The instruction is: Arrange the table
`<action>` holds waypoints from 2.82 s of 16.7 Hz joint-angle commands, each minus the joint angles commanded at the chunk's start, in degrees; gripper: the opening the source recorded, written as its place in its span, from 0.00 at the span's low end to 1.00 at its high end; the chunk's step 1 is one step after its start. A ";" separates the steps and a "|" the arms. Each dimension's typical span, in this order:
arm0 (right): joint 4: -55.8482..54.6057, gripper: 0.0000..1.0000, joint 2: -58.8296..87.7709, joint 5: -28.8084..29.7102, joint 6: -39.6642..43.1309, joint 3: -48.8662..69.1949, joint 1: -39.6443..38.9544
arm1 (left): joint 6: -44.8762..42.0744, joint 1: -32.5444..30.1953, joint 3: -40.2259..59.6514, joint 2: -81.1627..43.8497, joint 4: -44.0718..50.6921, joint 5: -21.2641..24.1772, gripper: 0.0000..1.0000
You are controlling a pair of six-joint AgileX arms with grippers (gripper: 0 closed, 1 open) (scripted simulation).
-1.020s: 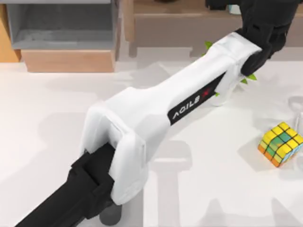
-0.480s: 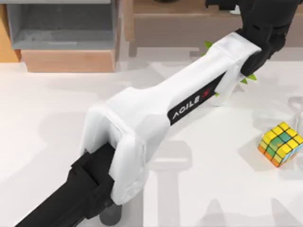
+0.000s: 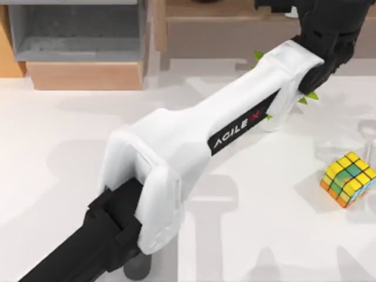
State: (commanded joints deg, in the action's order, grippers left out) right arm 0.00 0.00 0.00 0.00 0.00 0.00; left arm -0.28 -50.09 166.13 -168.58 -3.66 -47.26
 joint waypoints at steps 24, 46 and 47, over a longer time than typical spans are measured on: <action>0.00 1.00 0.00 0.00 0.00 0.00 0.00 | -1.19 -3.27 -35.25 19.72 -16.03 -1.75 0.00; 0.00 1.00 0.00 0.00 0.00 0.00 0.00 | -44.93 6.31 -115.08 67.64 -36.77 31.65 0.00; 0.00 1.00 0.00 0.00 0.00 0.00 0.00 | -48.03 8.01 -118.73 69.34 -37.16 32.69 0.00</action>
State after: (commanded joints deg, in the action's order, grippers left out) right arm 0.00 0.00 0.00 0.00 0.00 0.00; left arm -48.31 -42.08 47.40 -99.25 -40.81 -14.56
